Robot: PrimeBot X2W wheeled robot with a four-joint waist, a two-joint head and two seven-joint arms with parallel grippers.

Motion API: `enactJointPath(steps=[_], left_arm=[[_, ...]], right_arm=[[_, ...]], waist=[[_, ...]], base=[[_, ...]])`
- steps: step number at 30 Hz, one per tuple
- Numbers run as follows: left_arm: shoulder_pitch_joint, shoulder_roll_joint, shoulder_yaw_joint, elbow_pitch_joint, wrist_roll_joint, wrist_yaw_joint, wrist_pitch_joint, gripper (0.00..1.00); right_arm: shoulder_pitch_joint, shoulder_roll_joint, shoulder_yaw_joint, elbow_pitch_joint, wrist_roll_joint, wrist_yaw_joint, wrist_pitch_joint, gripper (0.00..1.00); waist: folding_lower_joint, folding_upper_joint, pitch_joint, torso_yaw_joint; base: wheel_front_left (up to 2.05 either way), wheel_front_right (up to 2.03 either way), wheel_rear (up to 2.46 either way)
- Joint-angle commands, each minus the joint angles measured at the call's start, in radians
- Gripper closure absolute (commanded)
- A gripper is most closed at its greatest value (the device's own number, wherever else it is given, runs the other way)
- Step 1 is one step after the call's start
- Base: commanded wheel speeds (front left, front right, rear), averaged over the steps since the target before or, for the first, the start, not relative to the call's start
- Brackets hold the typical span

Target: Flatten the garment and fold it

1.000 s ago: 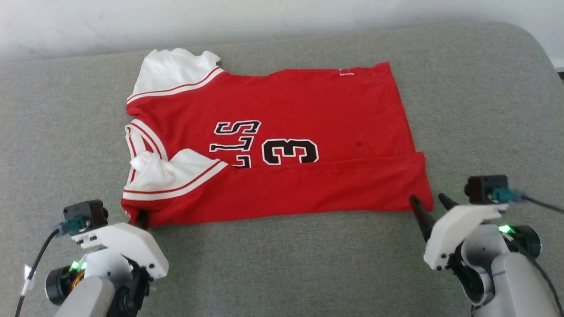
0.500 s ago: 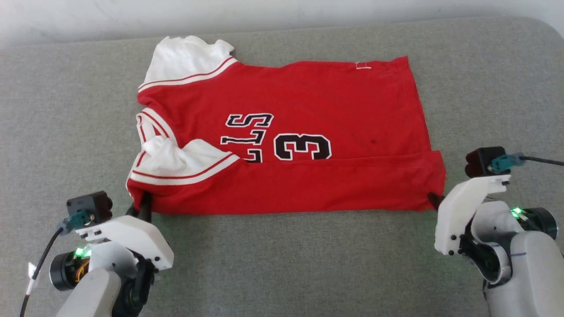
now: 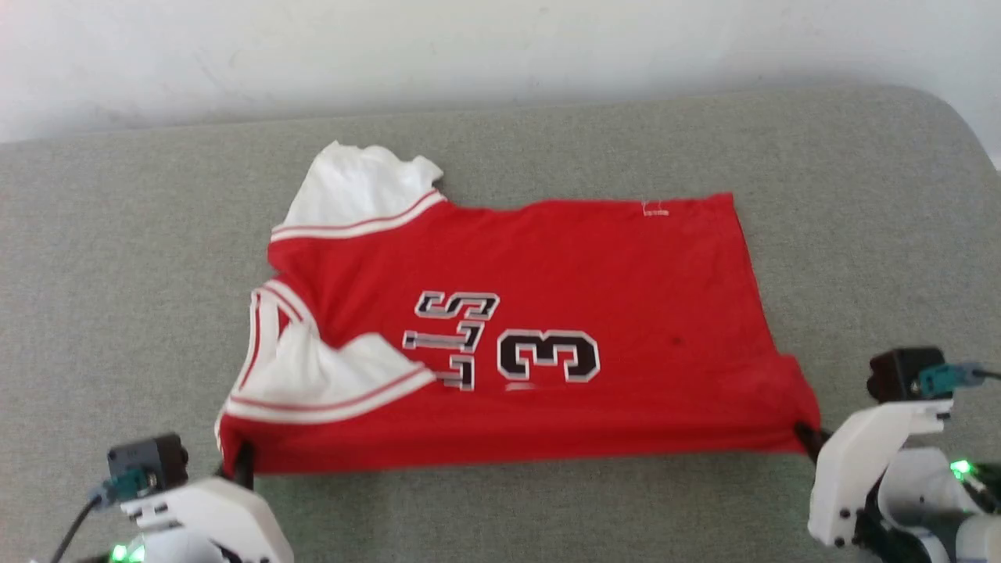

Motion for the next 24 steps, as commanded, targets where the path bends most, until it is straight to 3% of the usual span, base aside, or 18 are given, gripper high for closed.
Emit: enactJointPath(steps=[1,8,16,17,18,24], left_arm=[[0.057,0.022,0.002,-0.035,-0.006,0.03,0.03,1.0],[0.148,0.026,-0.028,-0.101,-0.025,0.064,0.095,1.0],[0.117,-0.026,-0.058,-0.031,-0.048,0.015,0.074,1.0],[0.112,-0.032,-0.062,-0.017,-0.049,0.01,0.07,0.55],[0.107,-0.038,-0.064,-0.004,-0.05,0.005,0.065,0.02],[0.094,-0.055,-0.05,0.019,-0.054,-0.018,0.01,0.0]], right_arm=[[0.046,-0.003,-0.01,-0.02,0.006,-0.002,0.019,1.0],[0.112,-0.003,-0.005,0.021,0.011,-0.002,0.001,1.0],[0.093,-0.003,0.019,0.153,0.037,-0.002,-0.134,1.0],[0.091,-0.003,0.024,0.162,0.042,-0.002,-0.16,0.61],[0.091,-0.003,0.031,0.171,0.052,-0.002,-0.183,0.0],[0.107,-0.003,0.027,0.179,0.094,-0.002,-0.342,0.0]], waist=[[0.0001,-0.0001,-0.007,0.004],[0.0001,-0.0001,-0.002,0.017],[0.0001,-0.0001,-0.002,0.023],[0.0001,-0.0001,-0.005,0.024],[0.0001,-0.0001,-0.009,0.024],[0.0001,-0.0001,-0.038,0.025]], base=[[0.0,0.0,0.0],[0.0,0.0,0.0],[0.0,0.0,0.0],[0.0,0.0,0.0],[0.0,0.0,0.0],[0.0,0.0,0.0]])
